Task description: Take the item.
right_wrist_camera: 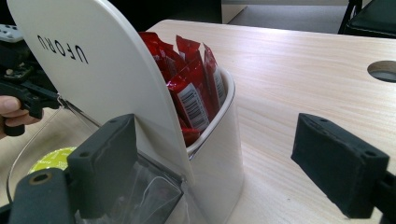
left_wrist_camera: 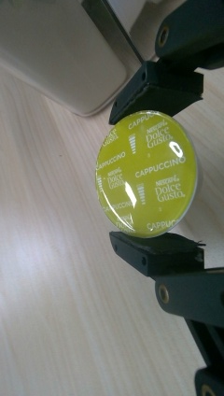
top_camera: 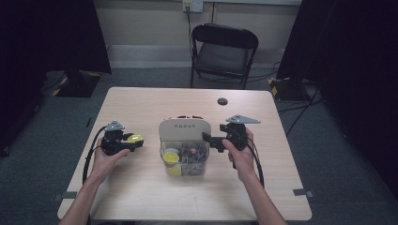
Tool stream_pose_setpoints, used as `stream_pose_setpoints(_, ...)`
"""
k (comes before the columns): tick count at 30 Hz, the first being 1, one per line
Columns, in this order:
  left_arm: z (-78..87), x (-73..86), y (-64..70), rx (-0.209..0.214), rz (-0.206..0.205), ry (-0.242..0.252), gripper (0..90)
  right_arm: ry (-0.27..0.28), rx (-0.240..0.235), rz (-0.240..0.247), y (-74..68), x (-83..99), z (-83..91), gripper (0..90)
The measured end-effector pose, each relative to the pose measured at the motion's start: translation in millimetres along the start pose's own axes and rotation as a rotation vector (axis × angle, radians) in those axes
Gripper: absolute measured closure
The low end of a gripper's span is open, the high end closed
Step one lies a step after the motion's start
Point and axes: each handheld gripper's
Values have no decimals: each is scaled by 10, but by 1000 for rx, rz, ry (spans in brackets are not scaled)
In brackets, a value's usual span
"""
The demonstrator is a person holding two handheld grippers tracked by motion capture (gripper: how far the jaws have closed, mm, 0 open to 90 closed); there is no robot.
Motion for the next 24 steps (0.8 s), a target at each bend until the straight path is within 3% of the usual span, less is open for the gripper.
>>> stream_pose_setpoints(6,-86,45,-47,-31,2,-24,378,-2,0,5,-6,6,-6,135)
stream_pose_setpoints(11,-200,85,-85,-19,13,-56,378,-6,-10,-1,-2,5,-10,139)
stream_pose_setpoints(18,-204,91,-93,-12,22,-42,373,-6,-6,4,-5,6,-8,140)
stream_pose_setpoints(24,-168,100,-130,-13,71,-12,239,-14,-13,-4,-1,4,-12,142)
Point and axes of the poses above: each handheld gripper's, and its own axes: z roughly backward along the jaws, x roughly out of its underside, y roughly to its right, and after that the axes turned 15 degrees about x, right-handed
